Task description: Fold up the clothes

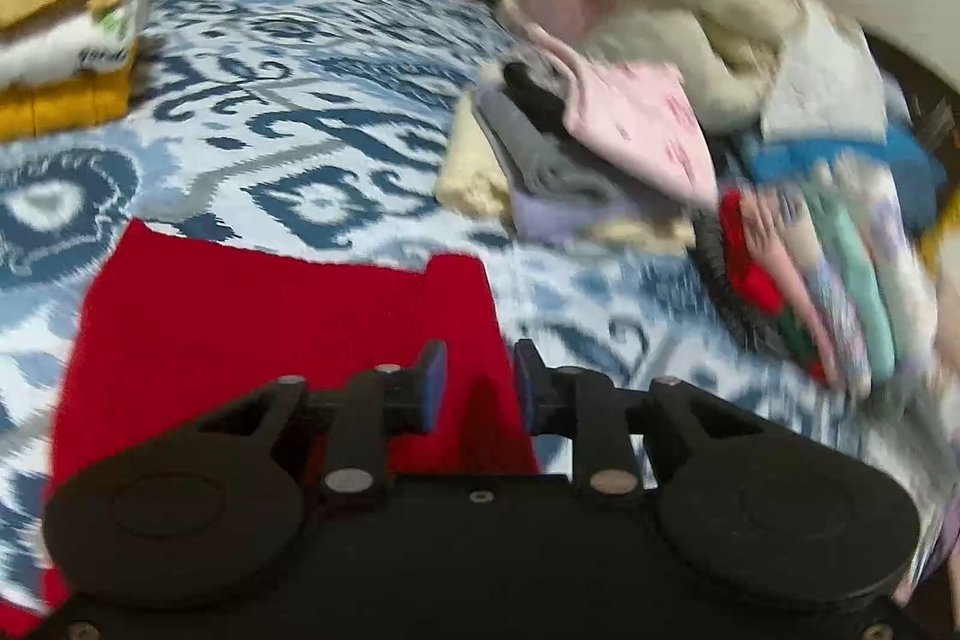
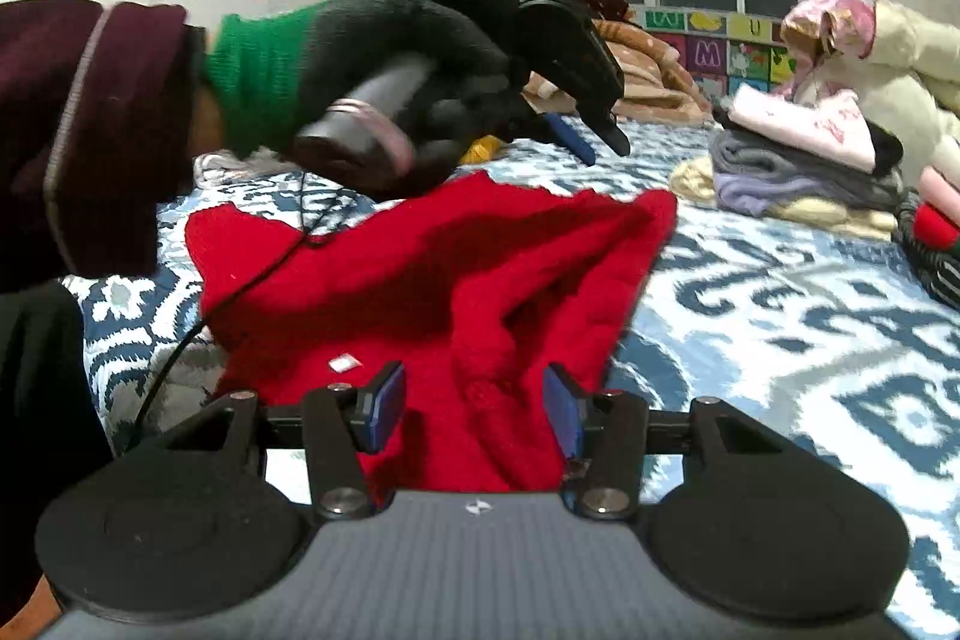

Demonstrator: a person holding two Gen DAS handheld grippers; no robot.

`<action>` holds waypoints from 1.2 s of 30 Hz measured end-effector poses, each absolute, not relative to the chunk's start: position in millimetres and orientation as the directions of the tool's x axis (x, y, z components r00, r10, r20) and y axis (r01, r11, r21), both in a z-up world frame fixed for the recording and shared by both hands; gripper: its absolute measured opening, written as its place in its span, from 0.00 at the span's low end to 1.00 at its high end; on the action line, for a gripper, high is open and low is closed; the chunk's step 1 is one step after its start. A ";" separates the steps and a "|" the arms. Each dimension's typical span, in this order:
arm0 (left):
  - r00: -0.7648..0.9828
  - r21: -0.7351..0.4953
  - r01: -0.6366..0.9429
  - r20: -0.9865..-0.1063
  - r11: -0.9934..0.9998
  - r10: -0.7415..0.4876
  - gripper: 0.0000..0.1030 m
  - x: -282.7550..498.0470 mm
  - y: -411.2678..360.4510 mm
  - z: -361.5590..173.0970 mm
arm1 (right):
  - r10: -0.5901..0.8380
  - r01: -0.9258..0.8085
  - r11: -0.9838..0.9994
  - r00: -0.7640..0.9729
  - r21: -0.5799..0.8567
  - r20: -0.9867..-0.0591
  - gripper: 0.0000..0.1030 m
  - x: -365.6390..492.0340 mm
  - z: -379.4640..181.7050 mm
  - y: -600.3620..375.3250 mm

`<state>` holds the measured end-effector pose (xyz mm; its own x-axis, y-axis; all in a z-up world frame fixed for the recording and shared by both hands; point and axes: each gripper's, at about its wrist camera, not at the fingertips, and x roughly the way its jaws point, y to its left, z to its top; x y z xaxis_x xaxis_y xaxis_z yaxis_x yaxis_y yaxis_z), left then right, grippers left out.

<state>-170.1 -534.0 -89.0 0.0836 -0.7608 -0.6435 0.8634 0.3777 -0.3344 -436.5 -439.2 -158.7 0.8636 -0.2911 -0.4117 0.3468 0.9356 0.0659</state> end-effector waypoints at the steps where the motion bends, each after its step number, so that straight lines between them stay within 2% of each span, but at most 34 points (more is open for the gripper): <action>1: 0.070 -0.312 0.881 -0.658 0.356 -0.749 0.20 -175.6 -533.7 -87.8 | -0.293 0.345 0.937 0.863 0.057 -0.411 0.50 -434.4 -157.9 -437.5; 3: 0.046 -0.268 0.911 -0.688 0.312 -0.724 0.27 -188.9 -535.5 -87.4 | -0.296 0.345 0.938 0.859 0.045 -0.417 0.50 -429.9 -158.3 -435.9; 5: 0.079 -0.193 0.932 -0.716 0.306 -0.693 0.47 -203.5 -544.4 -91.2 | -0.297 0.344 0.938 0.857 0.039 -0.421 0.50 -427.3 -158.9 -434.8; 7: 0.134 -0.098 0.948 -0.742 0.303 -0.657 0.47 -218.0 -555.3 -97.7 | -0.300 0.346 0.938 0.855 0.036 -0.422 0.50 -426.0 -159.3 -434.3; 8: 0.177 -0.030 0.953 -0.753 0.301 -0.634 0.39 -226.2 -561.5 -103.5 | -0.303 0.349 0.937 0.855 0.035 -0.422 0.50 -426.0 -159.3 -434.4; 10: 0.220 0.039 0.952 -0.776 0.303 -0.591 0.11 -231.2 -568.8 -115.1 | -0.307 0.354 0.935 0.854 0.036 -0.421 0.51 -426.0 -159.4 -435.0; 11: 0.223 0.038 0.950 -0.777 0.310 -0.588 0.07 -230.5 -569.5 -117.9 | -0.308 0.356 0.934 0.854 0.039 -0.420 0.51 -426.2 -159.7 -435.4; 13: 0.229 0.027 0.946 -0.758 0.322 -0.610 0.06 -229.1 -567.0 -114.9 | -0.309 0.359 0.932 0.851 0.043 -0.424 0.51 -425.8 -160.5 -436.5; 16: 0.231 -0.056 0.929 -0.684 0.366 -0.692 0.05 -221.8 -557.4 -96.6 | -0.291 0.349 0.936 0.851 0.055 -0.437 0.51 -425.9 -163.0 -437.4; 19: 0.244 -0.124 0.899 -0.654 0.420 -0.716 0.05 -213.2 -558.9 -88.7 | -0.277 0.335 0.941 0.853 0.056 -0.441 0.52 -426.6 -165.6 -437.4; 24: 0.241 -0.068 0.902 -0.742 0.427 -0.626 0.06 -220.6 -584.7 -125.8 | -0.262 0.323 0.944 0.851 0.061 -0.454 0.53 -427.3 -167.9 -439.2; 25: 0.231 -0.058 0.910 -0.751 0.410 -0.618 0.13 -221.8 -588.1 -133.9 | -0.262 0.323 0.944 0.850 0.059 -0.456 0.53 -427.8 -167.6 -439.2; 27: 0.241 -0.048 0.912 -0.743 0.408 -0.625 0.13 -222.1 -587.6 -131.9 | -0.273 0.339 0.939 0.844 0.063 -0.462 0.52 -431.0 -164.8 -441.6; 29: 0.203 -0.105 0.911 -0.730 0.400 -0.653 0.14 -216.0 -578.7 -119.6 | -0.296 0.366 0.928 0.842 0.073 -0.451 0.53 -439.3 -160.7 -444.6; 33: 0.202 -0.144 0.916 -0.642 0.375 -0.740 0.14 -203.3 -538.6 -87.3 | -0.376 0.434 0.899 0.829 0.052 -0.415 0.53 -453.2 -153.6 -447.0; 35: 0.202 -0.148 0.919 -0.617 0.364 -0.761 0.14 -197.6 -516.0 -81.4 | -0.404 0.442 0.897 0.836 0.018 -0.372 0.49 -450.3 -150.1 -443.7; 36: 0.196 -0.143 0.925 -0.615 0.353 -0.763 0.14 -197.1 -509.0 -83.0 | -0.417 0.444 0.896 0.840 0.000 -0.348 0.42 -448.4 -148.3 -441.8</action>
<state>-197.1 -509.0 -83.0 0.1962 -0.7634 -0.6154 0.9246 0.3530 -0.1432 -448.4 -441.8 -148.3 0.8396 -0.4167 -0.3483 0.4445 0.8958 -0.0004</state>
